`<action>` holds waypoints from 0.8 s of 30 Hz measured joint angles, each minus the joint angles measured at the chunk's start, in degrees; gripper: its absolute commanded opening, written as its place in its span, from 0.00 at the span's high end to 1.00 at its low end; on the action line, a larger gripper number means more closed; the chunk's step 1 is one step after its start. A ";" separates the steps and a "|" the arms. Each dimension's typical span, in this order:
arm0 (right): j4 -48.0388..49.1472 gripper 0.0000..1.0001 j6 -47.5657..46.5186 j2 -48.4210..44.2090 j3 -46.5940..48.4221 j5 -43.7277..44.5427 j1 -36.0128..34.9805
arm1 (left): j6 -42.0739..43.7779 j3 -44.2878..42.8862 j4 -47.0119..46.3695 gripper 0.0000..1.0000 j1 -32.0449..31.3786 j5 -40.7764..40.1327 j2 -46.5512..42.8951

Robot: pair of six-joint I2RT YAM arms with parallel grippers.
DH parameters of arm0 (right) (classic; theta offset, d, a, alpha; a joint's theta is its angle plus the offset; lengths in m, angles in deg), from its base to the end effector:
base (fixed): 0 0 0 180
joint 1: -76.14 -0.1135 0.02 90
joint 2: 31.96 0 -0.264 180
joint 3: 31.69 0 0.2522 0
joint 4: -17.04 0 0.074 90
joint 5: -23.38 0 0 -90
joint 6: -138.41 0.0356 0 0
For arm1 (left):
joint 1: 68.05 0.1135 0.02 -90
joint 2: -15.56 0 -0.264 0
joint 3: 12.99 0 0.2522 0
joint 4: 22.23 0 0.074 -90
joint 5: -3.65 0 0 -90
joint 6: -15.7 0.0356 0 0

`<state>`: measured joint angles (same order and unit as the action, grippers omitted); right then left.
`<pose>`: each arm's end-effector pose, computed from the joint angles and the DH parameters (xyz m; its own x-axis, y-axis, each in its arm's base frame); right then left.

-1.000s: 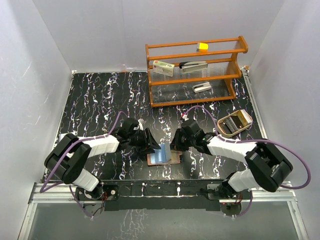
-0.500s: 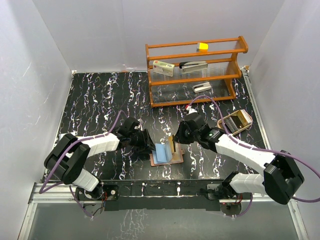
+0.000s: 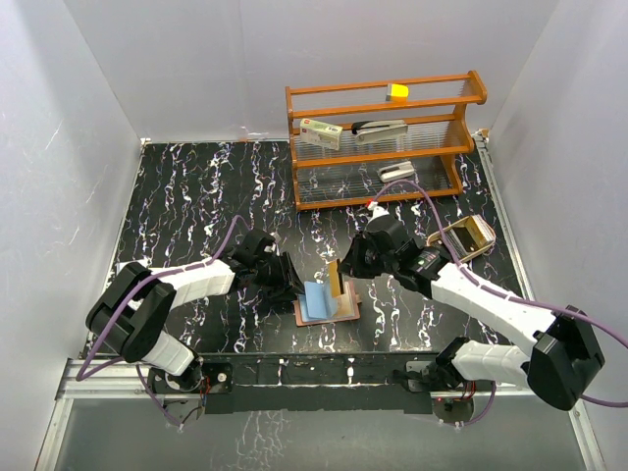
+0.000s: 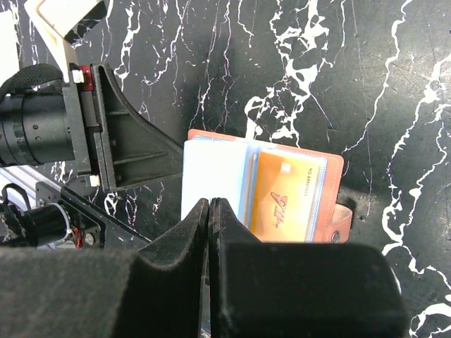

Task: Put the credit cards into the card holder
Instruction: Turn over the card slot in the card holder.

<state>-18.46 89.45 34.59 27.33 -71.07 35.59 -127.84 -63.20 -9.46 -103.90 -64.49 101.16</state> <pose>0.1844 0.1614 0.2479 -0.8449 0.1386 -0.5166 -0.1809 0.8348 0.5199 0.2166 -0.1728 0.1509 -0.9579 -0.2287 -0.1733 -0.0430 0.7115 -0.7013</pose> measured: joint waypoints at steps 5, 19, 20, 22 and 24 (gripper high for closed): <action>-0.22 1.00 0.24 -1.25 0.15 -0.33 0.00 | 0.00 -0.24 0.37 0.61 0.00 -0.09 0.00; 5.33 1.00 0.85 1.62 -2.71 -2.78 -0.33 | 1.07 -1.46 6.16 0.53 0.00 -5.49 -4.48; 5.70 1.00 0.81 2.56 -3.15 -2.86 -0.33 | 1.07 -1.46 6.25 0.53 0.00 -5.88 -5.05; 6.86 1.00 0.48 4.76 -4.11 -3.37 -0.31 | 1.07 -1.51 6.19 0.54 0.00 -6.16 -5.55; 8.04 1.00 0.13 6.60 -4.90 -4.52 -0.28 | 1.07 -1.51 6.19 0.55 0.00 -6.12 -5.55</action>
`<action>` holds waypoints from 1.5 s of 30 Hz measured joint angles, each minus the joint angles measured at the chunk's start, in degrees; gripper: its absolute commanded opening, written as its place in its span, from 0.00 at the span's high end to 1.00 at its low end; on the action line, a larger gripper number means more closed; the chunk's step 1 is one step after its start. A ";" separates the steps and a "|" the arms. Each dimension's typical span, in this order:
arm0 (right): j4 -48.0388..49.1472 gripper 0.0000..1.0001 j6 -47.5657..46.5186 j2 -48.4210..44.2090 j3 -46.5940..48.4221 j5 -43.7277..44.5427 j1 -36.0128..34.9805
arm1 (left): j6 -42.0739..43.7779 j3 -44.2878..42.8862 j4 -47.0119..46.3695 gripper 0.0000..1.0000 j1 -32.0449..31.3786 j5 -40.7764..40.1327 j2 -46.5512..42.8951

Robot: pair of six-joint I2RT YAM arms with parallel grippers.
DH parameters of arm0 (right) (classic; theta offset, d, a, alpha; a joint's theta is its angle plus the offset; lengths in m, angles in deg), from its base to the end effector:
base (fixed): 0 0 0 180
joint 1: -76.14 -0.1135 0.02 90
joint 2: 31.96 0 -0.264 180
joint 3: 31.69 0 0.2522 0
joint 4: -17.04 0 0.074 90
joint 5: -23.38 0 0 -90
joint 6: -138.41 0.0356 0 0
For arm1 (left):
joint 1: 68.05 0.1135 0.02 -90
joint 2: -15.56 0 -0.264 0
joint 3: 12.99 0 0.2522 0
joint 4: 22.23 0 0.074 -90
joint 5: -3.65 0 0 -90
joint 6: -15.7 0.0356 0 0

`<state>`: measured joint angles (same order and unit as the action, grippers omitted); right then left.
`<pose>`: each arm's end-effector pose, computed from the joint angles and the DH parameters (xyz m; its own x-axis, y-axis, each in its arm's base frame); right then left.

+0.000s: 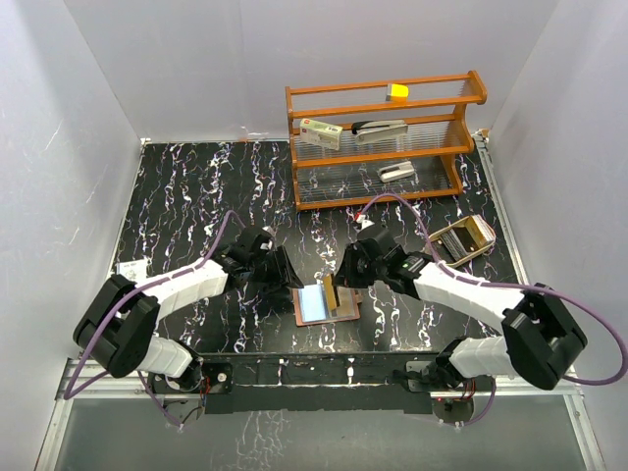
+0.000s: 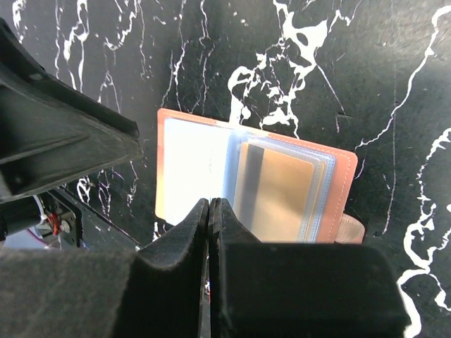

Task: Put the credit cards into the card holder
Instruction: Turn over the card slot in the card holder, then insert the credit card into the card holder.

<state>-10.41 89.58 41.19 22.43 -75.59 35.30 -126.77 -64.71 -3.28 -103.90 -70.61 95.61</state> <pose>0.1908 0.1723 0.2048 -0.8917 0.0888 -0.4439 -0.1863 0.8218 0.5384 0.2131 -0.1659 0.1743 -0.9281 -0.2711 -0.2552 -0.0380 0.7508 -0.6594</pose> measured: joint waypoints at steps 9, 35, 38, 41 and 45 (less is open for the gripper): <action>5.55 1.00 0.07 3.19 -3.87 -4.66 0.39 | 0.13 0.22 -4.24 0.78 -0.02 3.50 0.50; 21.42 1.00 2.93 9.11 -11.45 -17.16 8.39 | 1.53 2.32 -6.12 0.90 0.00 4.37 6.78; 22.86 1.00 3.04 9.44 -12.00 -17.35 8.50 | 1.53 2.32 -6.08 0.90 0.00 4.35 6.78; 23.41 1.00 3.37 9.75 -12.11 -17.59 8.70 | 1.51 2.32 -6.08 0.90 0.00 4.35 6.78; 25.14 1.00 4.00 9.84 -12.81 -17.77 8.70 | 1.46 2.32 -6.08 0.90 0.00 4.35 6.78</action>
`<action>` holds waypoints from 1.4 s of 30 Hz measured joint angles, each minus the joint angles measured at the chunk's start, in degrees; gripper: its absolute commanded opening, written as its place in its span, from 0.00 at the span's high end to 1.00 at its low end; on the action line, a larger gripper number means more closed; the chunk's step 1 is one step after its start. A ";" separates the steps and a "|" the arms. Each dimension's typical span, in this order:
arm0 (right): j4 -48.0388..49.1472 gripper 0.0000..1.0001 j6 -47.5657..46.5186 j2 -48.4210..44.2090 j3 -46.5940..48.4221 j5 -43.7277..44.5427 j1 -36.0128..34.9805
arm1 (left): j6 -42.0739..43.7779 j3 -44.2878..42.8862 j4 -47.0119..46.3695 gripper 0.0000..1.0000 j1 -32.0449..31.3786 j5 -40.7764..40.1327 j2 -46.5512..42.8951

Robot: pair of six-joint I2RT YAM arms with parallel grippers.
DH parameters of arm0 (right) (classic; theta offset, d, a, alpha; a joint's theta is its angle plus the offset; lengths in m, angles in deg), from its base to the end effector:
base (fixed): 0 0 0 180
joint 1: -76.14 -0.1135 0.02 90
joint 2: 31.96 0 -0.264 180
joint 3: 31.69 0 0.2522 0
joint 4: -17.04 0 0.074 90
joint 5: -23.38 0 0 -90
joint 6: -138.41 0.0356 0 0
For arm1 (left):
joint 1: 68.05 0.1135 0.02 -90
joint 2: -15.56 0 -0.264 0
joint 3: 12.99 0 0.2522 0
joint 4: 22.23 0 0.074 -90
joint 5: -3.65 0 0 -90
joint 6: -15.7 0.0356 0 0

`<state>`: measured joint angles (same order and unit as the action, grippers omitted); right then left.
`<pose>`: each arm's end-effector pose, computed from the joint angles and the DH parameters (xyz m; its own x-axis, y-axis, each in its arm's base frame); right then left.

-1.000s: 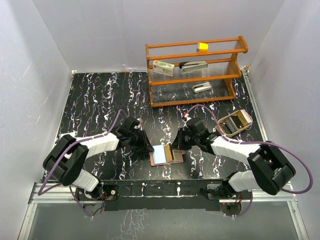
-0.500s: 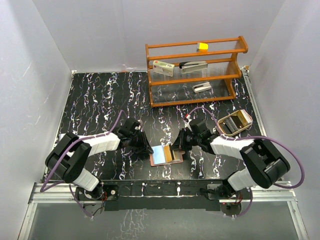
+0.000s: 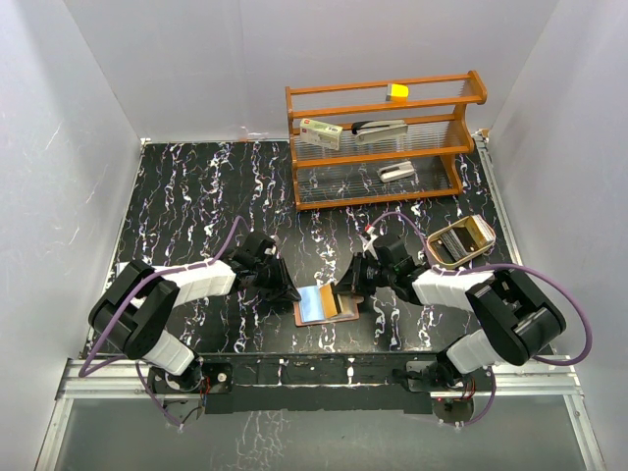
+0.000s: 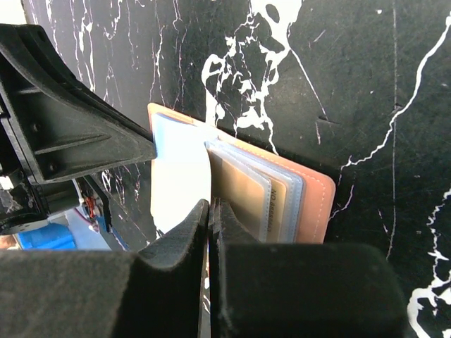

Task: Put the credit cards into the card holder
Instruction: Insert the credit card into the card holder.

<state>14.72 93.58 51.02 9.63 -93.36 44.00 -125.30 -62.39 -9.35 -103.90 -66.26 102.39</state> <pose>0.2051 0.1478 0.1344 -0.9459 0.1537 -0.2857 -0.1112 0.6737 0.7306 0.2152 -0.1705 0.1411 -0.9582 -0.2081 -0.1965 -0.0267 0.7484 -0.6627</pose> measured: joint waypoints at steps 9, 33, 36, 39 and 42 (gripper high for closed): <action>3.39 1.00 2.38 0.02 -1.70 -0.09 0.00 | -0.20 0.22 -0.17 0.91 0.00 -0.02 -0.13; 11.58 0.97 10.10 1.18 -5.97 -0.42 0.00 | -0.44 0.96 -0.35 0.92 -0.02 -0.87 -1.01; 11.63 0.97 10.32 1.20 -5.97 -0.20 -0.07 | -0.59 1.07 -0.37 0.92 0.00 -0.96 -1.09; 11.80 0.98 10.47 1.42 -6.03 0.02 -0.07 | -0.66 1.09 -0.39 0.93 -0.02 -1.01 -1.09; 12.76 0.99 10.73 1.44 -6.58 0.33 -0.15 | -0.85 1.16 -0.44 0.93 0.00 -1.03 -1.09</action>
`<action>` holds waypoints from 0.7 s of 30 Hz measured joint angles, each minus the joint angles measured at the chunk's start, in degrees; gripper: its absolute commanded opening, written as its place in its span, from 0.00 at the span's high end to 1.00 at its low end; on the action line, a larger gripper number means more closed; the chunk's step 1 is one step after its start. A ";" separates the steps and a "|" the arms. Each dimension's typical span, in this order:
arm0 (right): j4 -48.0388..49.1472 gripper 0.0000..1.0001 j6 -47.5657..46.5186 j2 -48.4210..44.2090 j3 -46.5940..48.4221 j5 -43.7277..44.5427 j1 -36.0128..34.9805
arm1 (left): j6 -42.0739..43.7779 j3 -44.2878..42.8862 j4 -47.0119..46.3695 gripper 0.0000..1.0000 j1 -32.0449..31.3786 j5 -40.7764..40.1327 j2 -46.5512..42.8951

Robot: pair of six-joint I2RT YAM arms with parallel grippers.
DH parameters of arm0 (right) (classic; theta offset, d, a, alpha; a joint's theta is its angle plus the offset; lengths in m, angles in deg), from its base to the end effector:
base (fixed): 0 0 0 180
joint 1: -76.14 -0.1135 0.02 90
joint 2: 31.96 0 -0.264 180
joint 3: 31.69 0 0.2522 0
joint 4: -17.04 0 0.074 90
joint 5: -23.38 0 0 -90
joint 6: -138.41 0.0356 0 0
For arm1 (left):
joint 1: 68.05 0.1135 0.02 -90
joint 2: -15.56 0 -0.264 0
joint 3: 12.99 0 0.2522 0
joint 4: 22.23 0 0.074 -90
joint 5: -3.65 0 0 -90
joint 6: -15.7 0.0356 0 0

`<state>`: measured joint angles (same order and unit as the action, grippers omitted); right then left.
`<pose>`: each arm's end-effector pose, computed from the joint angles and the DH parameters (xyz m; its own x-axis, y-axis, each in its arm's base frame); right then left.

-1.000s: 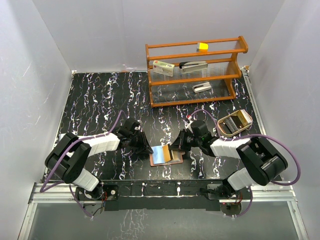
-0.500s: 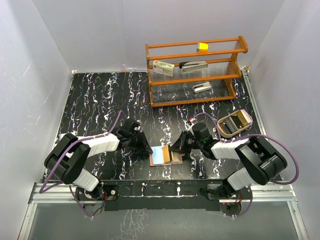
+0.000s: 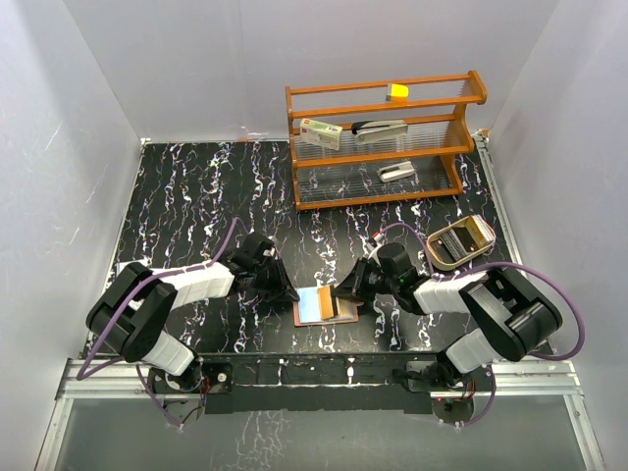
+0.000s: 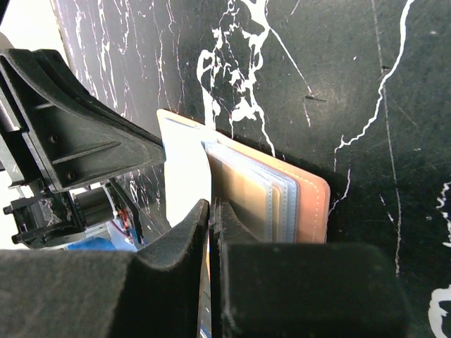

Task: Put the credit cards into the card holder
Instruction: Insert the credit card into the card holder.

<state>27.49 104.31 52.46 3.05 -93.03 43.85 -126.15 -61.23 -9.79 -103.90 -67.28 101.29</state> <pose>0.1940 0.1413 0.1170 -0.9371 0.2851 -0.2013 0.0112 0.6010 0.7991 0.2118 -0.1674 0.1409 -0.9525 -0.2287 -0.2010 -0.0406 0.7496 -0.6607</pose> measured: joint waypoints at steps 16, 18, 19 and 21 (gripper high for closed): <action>0.96 0.99 1.27 0.02 -0.17 2.54 -1.38 | -0.70 0.37 -0.52 0.93 0.00 -0.09 -0.11; 0.74 1.00 1.25 -0.02 -0.17 2.67 -1.40 | -0.72 0.44 -0.61 0.93 0.00 -0.09 -0.13; 0.39 1.00 1.22 -0.13 -0.17 2.73 -1.40 | -0.72 0.44 -0.61 0.93 0.00 -0.09 -0.13; -0.55 0.99 1.14 -0.76 -0.17 2.99 -1.44 | -0.72 0.48 -0.70 0.93 0.00 -0.09 -0.15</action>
<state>26.94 105.44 51.70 2.87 -90.04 42.41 -126.88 -60.75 -10.49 -103.90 -67.37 101.14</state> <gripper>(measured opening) 0.011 0.067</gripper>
